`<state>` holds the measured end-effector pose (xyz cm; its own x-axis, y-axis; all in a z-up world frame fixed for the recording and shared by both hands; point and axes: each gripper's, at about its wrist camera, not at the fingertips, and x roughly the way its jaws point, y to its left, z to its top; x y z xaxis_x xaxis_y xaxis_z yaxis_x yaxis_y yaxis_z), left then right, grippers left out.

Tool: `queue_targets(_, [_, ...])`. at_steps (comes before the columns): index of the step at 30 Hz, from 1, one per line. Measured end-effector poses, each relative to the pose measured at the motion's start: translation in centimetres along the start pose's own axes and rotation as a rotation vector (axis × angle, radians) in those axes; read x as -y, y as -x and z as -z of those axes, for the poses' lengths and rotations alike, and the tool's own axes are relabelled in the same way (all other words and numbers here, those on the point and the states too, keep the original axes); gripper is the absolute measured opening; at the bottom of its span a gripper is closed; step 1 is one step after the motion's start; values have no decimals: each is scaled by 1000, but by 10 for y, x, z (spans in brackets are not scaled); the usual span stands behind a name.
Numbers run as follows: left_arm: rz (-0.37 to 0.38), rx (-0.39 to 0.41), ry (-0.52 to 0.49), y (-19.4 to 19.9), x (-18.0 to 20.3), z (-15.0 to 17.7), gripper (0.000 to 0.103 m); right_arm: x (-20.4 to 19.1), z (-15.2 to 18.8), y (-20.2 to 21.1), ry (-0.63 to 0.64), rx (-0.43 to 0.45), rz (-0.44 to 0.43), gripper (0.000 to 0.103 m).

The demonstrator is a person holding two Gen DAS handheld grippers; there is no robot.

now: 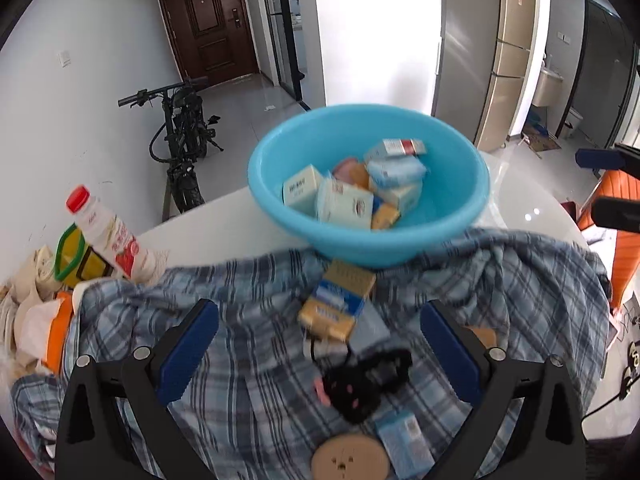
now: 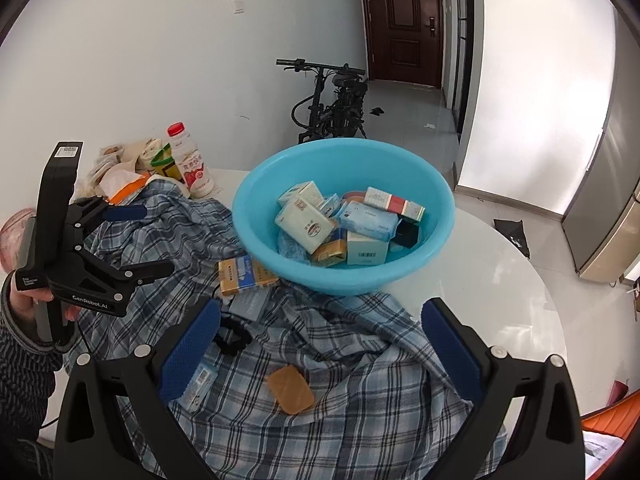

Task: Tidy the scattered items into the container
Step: 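Withdraw both grippers from the basin back over the shirt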

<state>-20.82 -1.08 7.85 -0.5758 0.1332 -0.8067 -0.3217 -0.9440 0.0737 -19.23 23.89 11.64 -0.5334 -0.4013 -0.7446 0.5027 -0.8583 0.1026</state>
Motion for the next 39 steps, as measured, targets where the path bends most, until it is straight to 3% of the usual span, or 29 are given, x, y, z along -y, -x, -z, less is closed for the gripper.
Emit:
queue_targets(6, [60,-27,-13,17,10,57,102,-23,41,10,30,10,27,100])
queue_targets(11, [35,-42,-18,21,17,93,102,-43,74,23,79,0,2,100])
queue_targets(22, [91,-86,118,-6,36,155,102,-62,138,5,88,37,62,100])
queue_targets(27, [102,-91,139,-21,58,166,102,-58,159,-12,42,27,56,100])
queue_targets(32, [127,-111,97,-38,83,163,102,-47,169,-17,-2,11,40,100])
queue_targets(39, [138,-152,123,-63,85,161,102,-28,174,-12,-51,24,64,100])
